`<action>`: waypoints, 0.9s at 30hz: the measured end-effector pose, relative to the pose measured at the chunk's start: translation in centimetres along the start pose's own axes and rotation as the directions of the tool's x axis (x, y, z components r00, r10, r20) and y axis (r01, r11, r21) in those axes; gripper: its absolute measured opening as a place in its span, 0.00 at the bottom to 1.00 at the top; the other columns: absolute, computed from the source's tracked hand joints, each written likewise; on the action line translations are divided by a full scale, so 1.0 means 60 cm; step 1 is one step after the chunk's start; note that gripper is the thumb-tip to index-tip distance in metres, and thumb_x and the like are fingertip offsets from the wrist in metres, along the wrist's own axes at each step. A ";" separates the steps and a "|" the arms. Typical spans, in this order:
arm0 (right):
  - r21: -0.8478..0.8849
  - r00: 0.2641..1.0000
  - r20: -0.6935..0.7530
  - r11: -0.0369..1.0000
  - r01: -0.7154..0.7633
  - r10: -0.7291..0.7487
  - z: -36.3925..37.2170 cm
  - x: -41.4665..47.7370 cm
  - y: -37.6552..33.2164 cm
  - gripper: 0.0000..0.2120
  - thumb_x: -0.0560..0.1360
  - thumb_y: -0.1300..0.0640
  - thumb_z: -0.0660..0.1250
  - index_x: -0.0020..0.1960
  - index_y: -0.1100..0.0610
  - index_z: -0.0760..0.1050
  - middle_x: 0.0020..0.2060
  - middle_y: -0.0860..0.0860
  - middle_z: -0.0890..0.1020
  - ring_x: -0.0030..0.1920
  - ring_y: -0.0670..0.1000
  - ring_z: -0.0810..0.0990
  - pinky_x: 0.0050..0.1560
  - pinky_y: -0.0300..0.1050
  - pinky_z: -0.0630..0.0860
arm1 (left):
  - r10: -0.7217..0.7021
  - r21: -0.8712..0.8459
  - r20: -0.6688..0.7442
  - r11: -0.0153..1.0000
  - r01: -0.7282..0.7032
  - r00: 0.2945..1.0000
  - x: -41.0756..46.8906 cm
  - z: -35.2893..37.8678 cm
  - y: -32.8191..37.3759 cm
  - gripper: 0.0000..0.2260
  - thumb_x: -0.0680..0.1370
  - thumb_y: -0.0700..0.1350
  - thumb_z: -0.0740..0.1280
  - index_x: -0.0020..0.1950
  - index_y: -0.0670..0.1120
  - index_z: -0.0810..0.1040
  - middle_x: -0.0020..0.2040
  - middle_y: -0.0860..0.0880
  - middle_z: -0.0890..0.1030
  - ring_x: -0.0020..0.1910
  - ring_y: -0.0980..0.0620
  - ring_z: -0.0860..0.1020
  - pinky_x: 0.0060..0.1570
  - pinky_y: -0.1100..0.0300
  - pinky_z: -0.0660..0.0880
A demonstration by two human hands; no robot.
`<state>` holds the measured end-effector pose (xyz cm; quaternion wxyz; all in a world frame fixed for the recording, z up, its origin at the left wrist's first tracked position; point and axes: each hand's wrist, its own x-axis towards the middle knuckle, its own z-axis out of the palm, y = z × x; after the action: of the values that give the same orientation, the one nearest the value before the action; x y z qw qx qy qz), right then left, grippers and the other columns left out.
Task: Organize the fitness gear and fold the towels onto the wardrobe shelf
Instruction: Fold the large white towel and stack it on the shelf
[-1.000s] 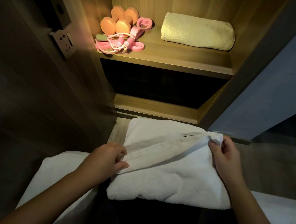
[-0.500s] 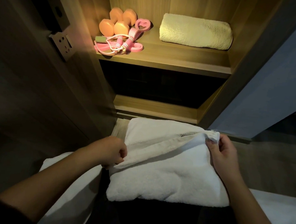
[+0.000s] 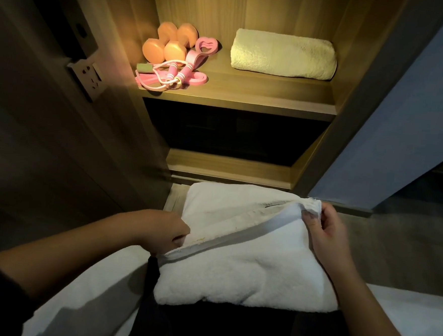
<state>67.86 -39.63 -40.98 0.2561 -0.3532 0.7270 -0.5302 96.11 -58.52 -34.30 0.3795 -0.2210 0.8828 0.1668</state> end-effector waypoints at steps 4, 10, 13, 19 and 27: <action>0.061 0.999 -0.026 0.997 0.046 -0.045 -0.014 0.013 -0.027 0.05 0.78 0.45 0.64 0.53 0.37 0.75 0.46 0.38 0.81 0.47 0.42 0.80 0.47 0.48 0.79 | -0.011 -0.011 -0.249 1.000 0.008 0.969 -0.052 -0.032 -0.011 0.11 0.81 0.49 0.59 0.39 0.56 0.64 0.36 0.54 0.72 0.33 0.56 0.71 0.34 0.60 0.66; 0.217 0.947 -0.145 0.925 0.312 -0.286 -0.052 0.123 -0.180 0.04 0.75 0.46 0.66 0.48 0.41 0.78 0.40 0.40 0.82 0.40 0.41 0.79 0.39 0.36 0.78 | 0.089 0.244 -0.775 0.955 0.167 0.625 -0.152 -0.186 -0.047 0.00 0.76 0.52 0.67 0.46 0.58 0.77 0.37 0.57 0.78 0.35 0.58 0.74 0.33 0.61 0.69; 0.269 0.908 -0.181 0.869 0.416 -0.378 -0.064 0.181 -0.254 0.03 0.77 0.50 0.66 0.49 0.45 0.79 0.42 0.40 0.83 0.43 0.40 0.78 0.42 0.34 0.76 | 0.185 0.364 -0.839 0.890 0.274 0.512 -0.183 -0.266 -0.053 0.05 0.77 0.50 0.67 0.52 0.57 0.80 0.45 0.56 0.81 0.43 0.56 0.75 0.41 0.59 0.69; 0.221 0.867 -0.237 0.845 0.487 -0.438 -0.096 0.266 -0.349 0.04 0.78 0.50 0.66 0.50 0.46 0.79 0.43 0.38 0.84 0.44 0.39 0.80 0.41 0.32 0.76 | -0.113 -0.050 -0.926 0.982 0.182 0.359 -0.211 -0.386 -0.068 0.03 0.79 0.49 0.66 0.45 0.54 0.76 0.42 0.54 0.78 0.43 0.51 0.76 0.40 0.56 0.71; 0.220 0.883 -0.236 0.863 0.454 -0.405 -0.119 0.293 -0.363 0.15 0.69 0.41 0.67 0.51 0.47 0.79 0.44 0.41 0.84 0.44 0.41 0.82 0.36 0.33 0.77 | -0.105 -0.034 -0.817 0.990 0.135 0.567 -0.224 -0.437 -0.083 0.05 0.79 0.49 0.65 0.44 0.53 0.75 0.41 0.54 0.78 0.39 0.54 0.77 0.39 0.56 0.77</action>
<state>56.88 -53.31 -18.02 0.1092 -0.4187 0.5710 -0.6977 91.29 -71.31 -7.74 -0.0553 -0.3262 0.9437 0.0058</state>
